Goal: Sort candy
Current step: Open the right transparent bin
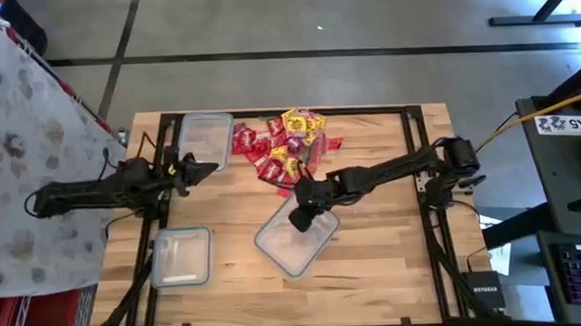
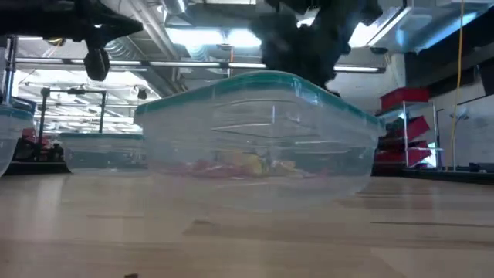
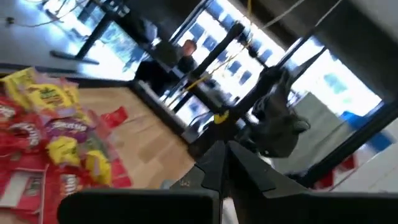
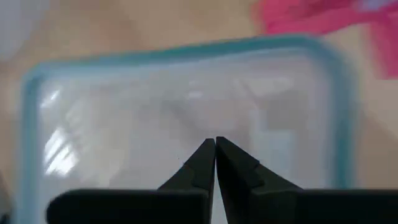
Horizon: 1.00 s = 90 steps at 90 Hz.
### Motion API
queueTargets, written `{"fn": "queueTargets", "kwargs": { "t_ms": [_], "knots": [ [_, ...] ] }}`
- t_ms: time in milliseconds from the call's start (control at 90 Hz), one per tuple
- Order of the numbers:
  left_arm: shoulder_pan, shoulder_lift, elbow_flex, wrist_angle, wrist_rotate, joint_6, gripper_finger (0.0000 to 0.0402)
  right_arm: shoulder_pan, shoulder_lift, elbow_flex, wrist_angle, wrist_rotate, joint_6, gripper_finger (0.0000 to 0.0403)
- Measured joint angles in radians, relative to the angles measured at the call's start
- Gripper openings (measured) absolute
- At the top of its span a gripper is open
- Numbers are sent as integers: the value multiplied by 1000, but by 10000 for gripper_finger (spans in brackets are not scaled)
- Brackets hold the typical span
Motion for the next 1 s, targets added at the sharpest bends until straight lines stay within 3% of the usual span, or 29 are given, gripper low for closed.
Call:
{"fn": "queueTargets", "kwargs": {
  "t_ms": [122,289,444,611,844,1000],
  "knots": [
    [0,117,52,-15,3,20,0,-41,-29,0,-104,153,219,1],
    [0,262,92,-13,37,25,0,-33,-138,0,-98,233,233,1],
    [-3,361,119,-8,63,29,0,-25,-232,0,-99,259,143,1],
    [-7,384,119,-18,51,-53,0,-21,-278,1,-87,272,-7,1],
    [-6,384,118,-29,52,-76,0,-24,-233,0,2,574,-39,1],
    [2,384,118,-44,52,-76,0,-31,-206,0,121,618,-59,1]
  ]
}}
